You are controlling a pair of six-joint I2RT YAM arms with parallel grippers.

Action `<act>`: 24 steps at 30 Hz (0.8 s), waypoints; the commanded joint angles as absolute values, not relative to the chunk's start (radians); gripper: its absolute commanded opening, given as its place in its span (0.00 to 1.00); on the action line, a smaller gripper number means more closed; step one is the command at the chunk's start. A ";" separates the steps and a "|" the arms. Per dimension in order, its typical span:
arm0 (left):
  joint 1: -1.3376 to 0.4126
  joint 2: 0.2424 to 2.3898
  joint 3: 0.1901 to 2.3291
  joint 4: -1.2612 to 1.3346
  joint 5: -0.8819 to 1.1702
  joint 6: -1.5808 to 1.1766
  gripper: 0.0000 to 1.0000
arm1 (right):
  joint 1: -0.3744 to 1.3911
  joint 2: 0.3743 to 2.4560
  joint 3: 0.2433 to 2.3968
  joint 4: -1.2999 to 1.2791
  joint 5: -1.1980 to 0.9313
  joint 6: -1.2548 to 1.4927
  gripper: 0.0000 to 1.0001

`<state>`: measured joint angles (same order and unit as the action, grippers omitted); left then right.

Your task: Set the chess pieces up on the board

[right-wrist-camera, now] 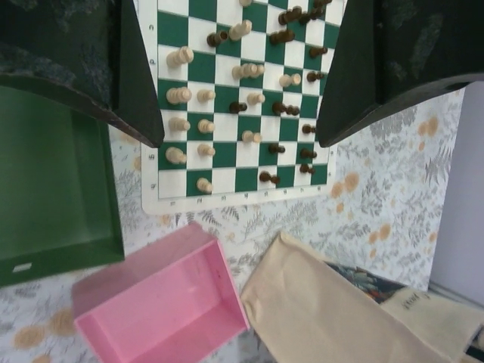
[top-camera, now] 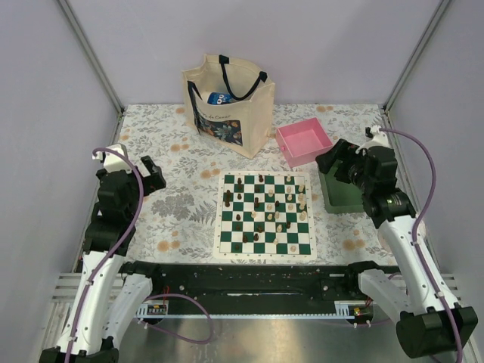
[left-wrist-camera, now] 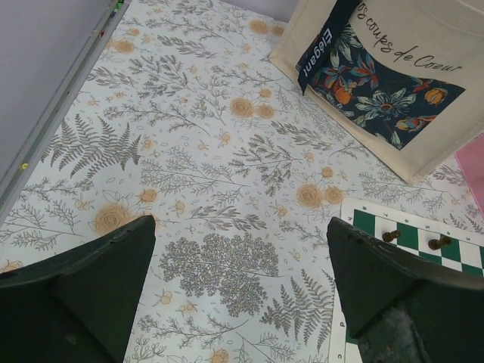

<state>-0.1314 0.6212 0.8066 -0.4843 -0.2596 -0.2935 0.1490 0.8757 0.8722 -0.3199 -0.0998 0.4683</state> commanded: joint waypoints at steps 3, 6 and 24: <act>-0.127 0.615 0.808 -0.469 -0.204 -0.278 0.99 | 0.149 0.920 0.916 -0.408 -0.271 0.462 0.85; -0.127 0.624 0.808 -0.495 -0.242 -0.262 0.99 | 0.164 0.962 0.939 -0.440 -0.264 0.445 0.79; -0.127 0.618 0.792 -0.509 -0.288 -0.232 0.99 | 0.379 1.431 1.131 -0.594 0.106 0.417 0.64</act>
